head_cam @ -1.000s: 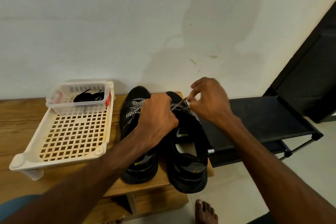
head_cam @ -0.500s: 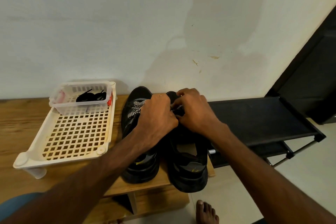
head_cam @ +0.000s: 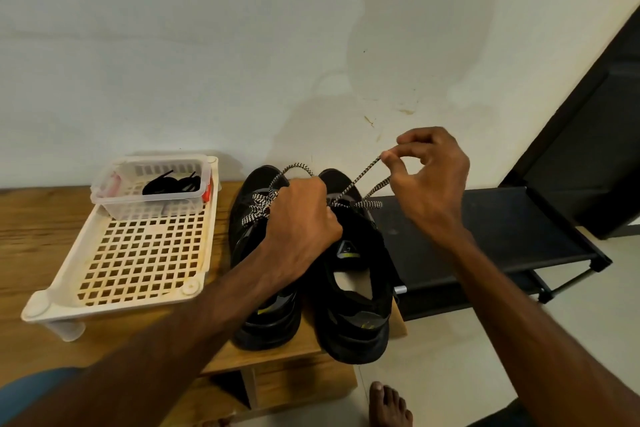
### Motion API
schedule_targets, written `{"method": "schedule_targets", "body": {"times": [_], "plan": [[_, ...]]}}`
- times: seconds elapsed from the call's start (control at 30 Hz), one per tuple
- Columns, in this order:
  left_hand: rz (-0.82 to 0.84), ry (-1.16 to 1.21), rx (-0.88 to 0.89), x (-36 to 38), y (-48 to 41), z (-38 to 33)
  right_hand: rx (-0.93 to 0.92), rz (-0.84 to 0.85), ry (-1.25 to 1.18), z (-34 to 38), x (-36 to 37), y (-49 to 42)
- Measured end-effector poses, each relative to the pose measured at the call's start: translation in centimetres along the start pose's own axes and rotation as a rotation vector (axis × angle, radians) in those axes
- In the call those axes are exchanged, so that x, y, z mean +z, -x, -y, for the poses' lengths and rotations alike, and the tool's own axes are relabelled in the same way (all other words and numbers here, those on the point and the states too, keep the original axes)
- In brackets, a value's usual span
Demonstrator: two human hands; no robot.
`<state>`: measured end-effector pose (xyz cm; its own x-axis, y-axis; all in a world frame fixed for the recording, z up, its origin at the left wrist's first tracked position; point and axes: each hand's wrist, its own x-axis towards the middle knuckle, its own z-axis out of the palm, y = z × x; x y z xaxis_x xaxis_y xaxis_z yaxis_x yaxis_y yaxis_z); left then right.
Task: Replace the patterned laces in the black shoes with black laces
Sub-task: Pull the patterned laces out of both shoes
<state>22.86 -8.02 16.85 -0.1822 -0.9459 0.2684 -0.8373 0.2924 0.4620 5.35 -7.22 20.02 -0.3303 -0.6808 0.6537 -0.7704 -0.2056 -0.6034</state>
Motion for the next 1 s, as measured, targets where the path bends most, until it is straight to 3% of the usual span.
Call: {"method": "schedule_targets", "body": {"times": [0.07, 0.2, 0.43, 0.87, 1.0], "plan": [[0.003, -0.009, -0.007, 0.1, 0.1, -0.1, 0.068, 0.019, 0.002, 0.1, 0.4, 0.3], [-0.003, -0.017, -0.015, 0.3, 0.2, 0.6, 0.153, 0.438, 0.193, 0.1, 1.6, 1.3], [0.007, 0.028, 0.055, 0.1, 0.3, 0.8, -0.141, 0.733, 0.486, 2.3, 3.4, 2.4], [0.049, 0.070, 0.038, 0.4, 0.5, 0.0, -0.052, 0.663, 0.503, 1.6, 2.5, 1.6], [0.089, 0.184, 0.087, 0.2, 0.1, 1.2, -0.038, 0.730, 0.483, 1.0, 3.0, 2.3]]}}
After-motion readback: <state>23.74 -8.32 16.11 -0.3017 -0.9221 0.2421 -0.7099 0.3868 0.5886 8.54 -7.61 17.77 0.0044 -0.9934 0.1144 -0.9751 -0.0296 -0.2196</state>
